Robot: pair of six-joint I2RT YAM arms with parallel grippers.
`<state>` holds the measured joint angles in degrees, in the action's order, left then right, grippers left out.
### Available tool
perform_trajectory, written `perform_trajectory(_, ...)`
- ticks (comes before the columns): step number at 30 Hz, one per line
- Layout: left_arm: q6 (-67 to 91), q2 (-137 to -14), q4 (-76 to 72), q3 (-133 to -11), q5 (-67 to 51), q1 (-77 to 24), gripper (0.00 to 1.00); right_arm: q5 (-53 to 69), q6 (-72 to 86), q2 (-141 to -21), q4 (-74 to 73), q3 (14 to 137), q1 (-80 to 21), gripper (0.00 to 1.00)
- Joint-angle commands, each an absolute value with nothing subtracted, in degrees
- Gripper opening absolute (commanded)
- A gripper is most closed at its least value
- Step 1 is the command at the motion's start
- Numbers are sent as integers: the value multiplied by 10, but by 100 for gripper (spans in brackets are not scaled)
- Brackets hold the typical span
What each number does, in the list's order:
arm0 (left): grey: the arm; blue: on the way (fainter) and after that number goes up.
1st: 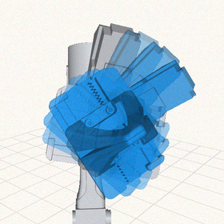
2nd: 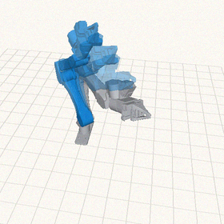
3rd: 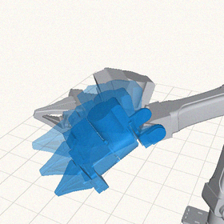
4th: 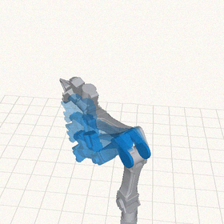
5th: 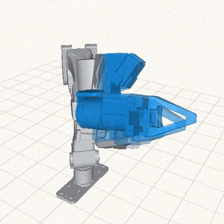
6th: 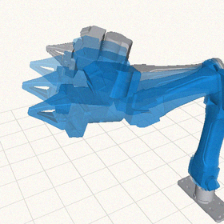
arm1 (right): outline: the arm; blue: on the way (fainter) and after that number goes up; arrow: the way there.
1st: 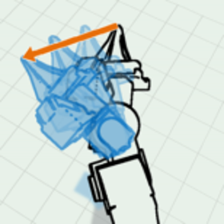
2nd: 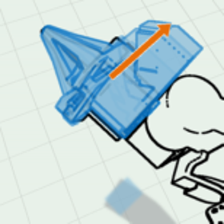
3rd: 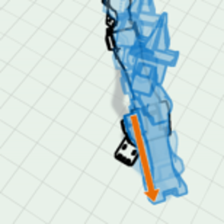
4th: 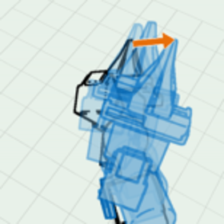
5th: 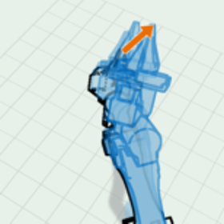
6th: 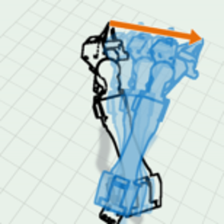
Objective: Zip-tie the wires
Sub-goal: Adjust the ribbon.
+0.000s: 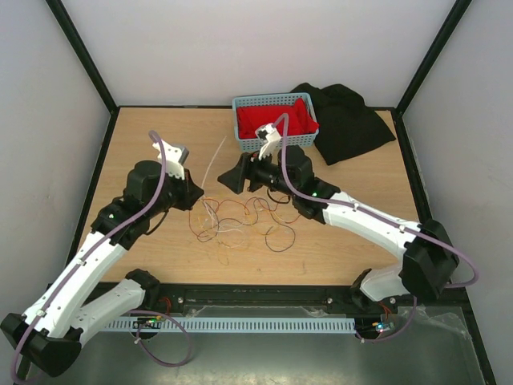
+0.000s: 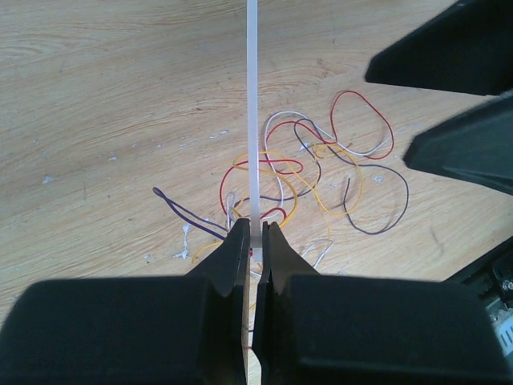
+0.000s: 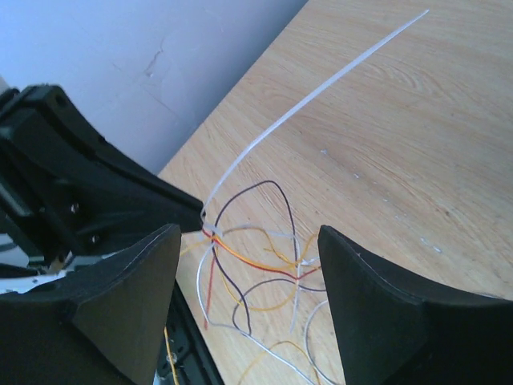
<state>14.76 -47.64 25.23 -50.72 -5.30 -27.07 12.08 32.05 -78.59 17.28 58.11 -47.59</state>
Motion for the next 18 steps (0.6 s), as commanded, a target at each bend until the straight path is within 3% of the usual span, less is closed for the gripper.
perform_trajectory(1, 137, -464, 246, -515, -82, -268, 0, 116, 398, -817, 227, 616, -477, 80)
perform_trajectory(12, 145, -456, 238, -510, -93, -268, 0, 125, 433, -873, 238, 671, -487, 79)
perform_trajectory(18, 147, -457, 228, -509, -101, -268, 0, 139, 441, -907, 252, 683, -496, 72)
